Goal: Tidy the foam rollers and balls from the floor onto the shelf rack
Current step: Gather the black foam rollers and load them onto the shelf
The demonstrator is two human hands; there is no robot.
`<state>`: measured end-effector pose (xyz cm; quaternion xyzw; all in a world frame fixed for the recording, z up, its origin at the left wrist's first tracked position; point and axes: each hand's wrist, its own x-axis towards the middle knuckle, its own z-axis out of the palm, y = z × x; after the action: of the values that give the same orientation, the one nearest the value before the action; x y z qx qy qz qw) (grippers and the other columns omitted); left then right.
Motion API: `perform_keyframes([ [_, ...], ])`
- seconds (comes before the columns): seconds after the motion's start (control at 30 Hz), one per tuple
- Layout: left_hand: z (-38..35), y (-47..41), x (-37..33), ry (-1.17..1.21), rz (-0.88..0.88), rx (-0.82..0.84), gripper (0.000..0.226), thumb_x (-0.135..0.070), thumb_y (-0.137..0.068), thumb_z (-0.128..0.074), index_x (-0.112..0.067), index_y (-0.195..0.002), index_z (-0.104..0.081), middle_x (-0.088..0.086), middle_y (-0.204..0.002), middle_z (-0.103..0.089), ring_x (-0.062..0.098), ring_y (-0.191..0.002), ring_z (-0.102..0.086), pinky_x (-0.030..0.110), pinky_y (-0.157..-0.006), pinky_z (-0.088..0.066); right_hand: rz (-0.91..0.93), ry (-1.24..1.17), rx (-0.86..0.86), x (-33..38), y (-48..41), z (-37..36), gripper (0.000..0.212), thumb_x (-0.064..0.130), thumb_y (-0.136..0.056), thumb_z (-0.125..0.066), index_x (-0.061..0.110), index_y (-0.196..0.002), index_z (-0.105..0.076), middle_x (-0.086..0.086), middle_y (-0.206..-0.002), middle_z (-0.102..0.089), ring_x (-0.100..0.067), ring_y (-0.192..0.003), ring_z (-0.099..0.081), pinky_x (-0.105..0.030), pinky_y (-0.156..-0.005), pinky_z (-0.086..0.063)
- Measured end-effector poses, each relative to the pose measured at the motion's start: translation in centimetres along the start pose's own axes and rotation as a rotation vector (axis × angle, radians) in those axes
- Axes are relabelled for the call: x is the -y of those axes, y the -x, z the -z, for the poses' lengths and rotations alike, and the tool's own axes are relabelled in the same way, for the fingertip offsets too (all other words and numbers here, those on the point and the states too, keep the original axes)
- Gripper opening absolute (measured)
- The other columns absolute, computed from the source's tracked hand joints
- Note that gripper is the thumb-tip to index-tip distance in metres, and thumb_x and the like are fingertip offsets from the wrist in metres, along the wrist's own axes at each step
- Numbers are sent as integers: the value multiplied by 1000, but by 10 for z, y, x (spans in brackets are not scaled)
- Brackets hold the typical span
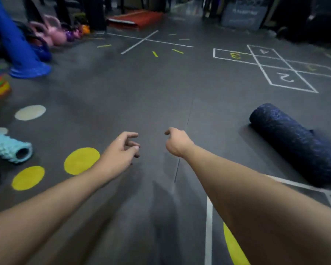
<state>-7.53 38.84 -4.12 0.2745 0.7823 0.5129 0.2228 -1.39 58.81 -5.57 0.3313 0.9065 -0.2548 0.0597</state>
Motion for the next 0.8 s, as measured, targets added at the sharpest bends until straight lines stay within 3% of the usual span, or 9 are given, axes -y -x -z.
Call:
perform_keyframes([
  [0.23,-154,-82,-113,-173,-70,36,12,-18,-97,-59,-29,-100,-55,-5,-91,-62,21,-82,-73,46,-79,-56,-214,-307,-198,-180,-3,121,45,19,-95,-47,15,-139,-56,-14,-139,-60,-34,-128,-56,-37,-108,-46],
  [0.37,-310,-92,-120,-142,-69,158,13,-20,-95,-60,-25,-106,-54,0,-93,-62,23,-81,-70,49,-81,-55,-384,-517,-617,-336,20,110,36,19,-94,-53,18,-130,-61,-9,-124,-67,-30,-117,-61,-36,-96,-48],
  [0.4,-344,-87,-117,-106,-52,170,15,-13,-98,-59,-20,-110,-53,3,-95,-60,23,-80,-69,46,-79,-54,-402,-496,-743,-368,28,101,37,18,-94,-55,16,-131,-59,-9,-127,-63,-29,-119,-58,-37,-98,-45],
  [0.47,-398,-67,-105,-48,32,221,19,-7,-100,-57,-15,-116,-51,5,-97,-57,23,-82,-67,41,-73,-53,-413,-286,-833,-427,43,85,46,21,-93,-59,13,-138,-54,-8,-141,-54,-28,-129,-51,-39,-106,-41],
  [0.57,-449,-45,-87,-74,64,343,24,-14,-98,-62,-18,-119,-51,2,-97,-60,27,-86,-69,46,-73,-57,-517,-4,-798,-502,43,98,69,39,-93,-61,10,-152,-39,-12,-166,-24,-32,-149,-29,-44,-120,-28],
  [0.67,-469,-45,-80,-162,18,408,27,-24,-95,-65,-28,-118,-52,-3,-102,-64,24,-87,-70,54,-83,-58,-708,122,-591,-545,42,116,90,65,-96,-44,10,-161,-17,-16,-170,-6,-37,-156,-5,-56,-125,-9],
  [0.73,-471,-48,-76,-168,37,383,24,-22,-98,-63,-26,-119,-53,-4,-101,-65,22,-88,-70,55,-85,-57,-719,200,-558,-540,44,106,86,69,-95,-38,10,-157,-29,-16,-165,-24,-38,-152,-19,-59,-120,-17],
  [0.77,-471,-49,-76,-154,54,355,22,-22,-99,-62,-25,-119,-53,-4,-98,-65,22,-89,-70,55,-86,-57,-663,231,-610,-526,47,98,74,66,-96,-40,10,-143,-51,-17,-150,-47,-38,-139,-39,-57,-112,-29],
  [0.8,-469,-51,-73,-134,67,331,21,-23,-99,-61,-24,-118,-53,-4,-96,-65,22,-89,-70,55,-87,-57,-565,253,-724,-506,49,87,58,60,-96,-44,11,-115,-69,-16,-121,-67,-36,-115,-58,-52,-99,-39],
])
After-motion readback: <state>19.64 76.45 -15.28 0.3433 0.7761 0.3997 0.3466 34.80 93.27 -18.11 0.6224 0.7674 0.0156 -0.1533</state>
